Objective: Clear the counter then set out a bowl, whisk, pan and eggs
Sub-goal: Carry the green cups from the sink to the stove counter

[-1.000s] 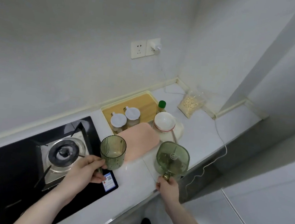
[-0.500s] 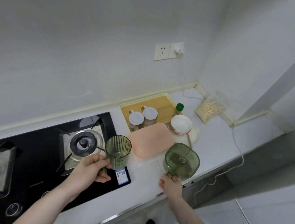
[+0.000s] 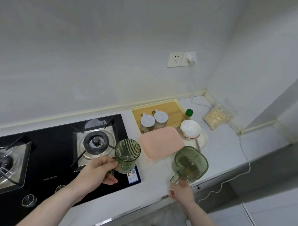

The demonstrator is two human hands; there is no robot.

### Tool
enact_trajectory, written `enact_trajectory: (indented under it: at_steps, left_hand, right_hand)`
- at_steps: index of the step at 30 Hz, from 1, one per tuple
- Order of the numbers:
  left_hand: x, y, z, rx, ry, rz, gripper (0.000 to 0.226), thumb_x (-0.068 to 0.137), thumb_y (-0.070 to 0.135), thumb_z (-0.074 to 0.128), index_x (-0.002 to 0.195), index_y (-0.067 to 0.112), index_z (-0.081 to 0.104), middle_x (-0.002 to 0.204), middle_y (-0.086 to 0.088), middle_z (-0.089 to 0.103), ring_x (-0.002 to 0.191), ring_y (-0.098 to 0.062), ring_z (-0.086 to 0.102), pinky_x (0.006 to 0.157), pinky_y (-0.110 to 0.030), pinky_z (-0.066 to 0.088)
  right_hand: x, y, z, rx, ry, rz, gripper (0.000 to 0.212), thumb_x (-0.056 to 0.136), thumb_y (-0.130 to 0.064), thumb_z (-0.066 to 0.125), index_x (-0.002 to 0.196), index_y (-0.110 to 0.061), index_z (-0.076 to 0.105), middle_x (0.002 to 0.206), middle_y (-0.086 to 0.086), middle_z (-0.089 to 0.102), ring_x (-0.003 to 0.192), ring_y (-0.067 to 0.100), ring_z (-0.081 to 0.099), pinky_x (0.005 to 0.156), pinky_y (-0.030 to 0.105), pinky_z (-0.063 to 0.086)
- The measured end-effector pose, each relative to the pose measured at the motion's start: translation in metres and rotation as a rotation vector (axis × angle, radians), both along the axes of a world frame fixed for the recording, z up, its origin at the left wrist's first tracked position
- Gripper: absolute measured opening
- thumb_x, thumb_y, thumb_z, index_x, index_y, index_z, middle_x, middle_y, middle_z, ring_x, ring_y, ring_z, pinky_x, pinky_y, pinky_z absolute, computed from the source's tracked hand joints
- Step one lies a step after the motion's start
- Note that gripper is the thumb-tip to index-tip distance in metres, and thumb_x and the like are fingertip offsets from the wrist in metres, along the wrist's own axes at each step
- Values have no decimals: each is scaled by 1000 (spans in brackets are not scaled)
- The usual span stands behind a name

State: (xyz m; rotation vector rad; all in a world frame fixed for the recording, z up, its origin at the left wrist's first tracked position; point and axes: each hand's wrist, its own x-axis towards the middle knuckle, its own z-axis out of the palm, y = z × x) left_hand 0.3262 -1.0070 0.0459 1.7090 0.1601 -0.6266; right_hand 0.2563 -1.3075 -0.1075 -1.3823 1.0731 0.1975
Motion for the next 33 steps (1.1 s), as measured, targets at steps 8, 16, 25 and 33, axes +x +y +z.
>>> enact_trajectory:
  at_steps: [8, 16, 25, 33]
  left_hand:
    - [-7, 0, -1, -3, -49, -80, 20, 102, 21, 59, 101, 5, 72, 99, -9, 76, 75, -28, 74, 66, -30, 58]
    - [-2, -30, 13, 108, -200, -276, 25, 104, 27, 56, 94, 15, 74, 81, -1, 73, 70, -18, 70, 68, -34, 61]
    - [40, -69, 28, 220, -350, -321, 27, 104, 37, 51, 93, 23, 70, 93, -4, 74, 67, -14, 69, 64, -34, 58]
    - [89, -121, 41, 289, -426, -186, 17, 101, 36, 58, 102, 25, 71, 74, 9, 68, 63, -9, 68, 66, -31, 57]
  right_hand:
    - [-24, 4, 70, -245, -175, 371, 46, 89, -14, 73, 130, -25, 56, 130, -3, 59, 85, 19, 69, 77, 36, 61]
    - [-2, 10, 172, -402, -454, 874, 85, 73, -42, 89, 143, -51, 42, 136, -34, 51, 123, -8, 52, 97, 19, 51]
    - [67, -23, 191, -559, -591, 1007, 90, 68, -50, 91, 143, -47, 40, 139, -32, 47, 127, -9, 47, 100, 19, 46]
    - [144, -68, 186, -650, -587, 1098, 93, 65, -49, 89, 145, -47, 40, 136, -24, 51, 122, -4, 53, 104, 27, 48]
